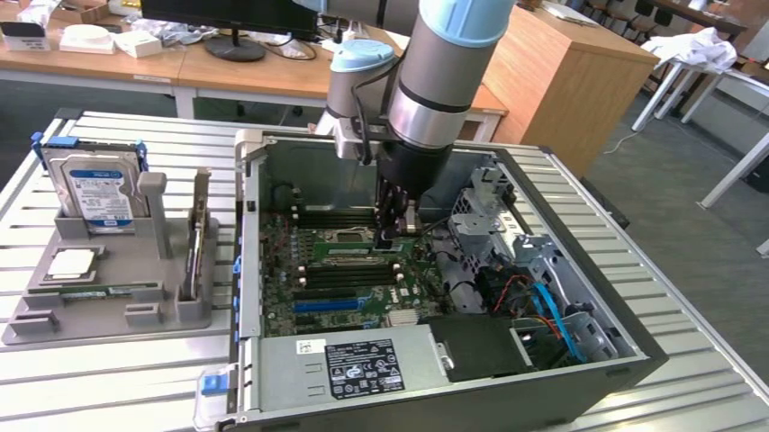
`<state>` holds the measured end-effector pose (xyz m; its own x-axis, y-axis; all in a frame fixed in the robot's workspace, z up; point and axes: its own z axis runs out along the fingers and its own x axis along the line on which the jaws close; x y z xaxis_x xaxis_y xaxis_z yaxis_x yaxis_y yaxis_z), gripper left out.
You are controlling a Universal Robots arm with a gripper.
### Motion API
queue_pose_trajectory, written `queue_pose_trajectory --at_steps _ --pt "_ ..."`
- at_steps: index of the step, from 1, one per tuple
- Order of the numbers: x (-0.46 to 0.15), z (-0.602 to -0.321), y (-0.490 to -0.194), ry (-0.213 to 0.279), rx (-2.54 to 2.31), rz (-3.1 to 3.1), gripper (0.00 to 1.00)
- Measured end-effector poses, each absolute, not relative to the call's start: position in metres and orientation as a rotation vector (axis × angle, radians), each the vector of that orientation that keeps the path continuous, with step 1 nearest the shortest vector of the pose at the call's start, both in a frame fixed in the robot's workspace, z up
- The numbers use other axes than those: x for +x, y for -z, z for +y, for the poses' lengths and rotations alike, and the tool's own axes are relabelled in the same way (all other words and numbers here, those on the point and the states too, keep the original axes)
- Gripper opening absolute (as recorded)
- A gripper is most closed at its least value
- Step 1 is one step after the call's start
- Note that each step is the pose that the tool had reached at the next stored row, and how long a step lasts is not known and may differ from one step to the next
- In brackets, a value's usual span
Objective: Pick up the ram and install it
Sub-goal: 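Pick up the ram and move it above insertion slot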
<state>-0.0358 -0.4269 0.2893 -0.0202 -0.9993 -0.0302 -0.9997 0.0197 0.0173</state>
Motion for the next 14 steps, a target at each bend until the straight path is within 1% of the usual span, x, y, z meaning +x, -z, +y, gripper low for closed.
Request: queue_pose_trajectory --at_steps 14 --pt "-0.0358 -0.4269 -0.2838 -0.053 -2.192 2.236 0.11"
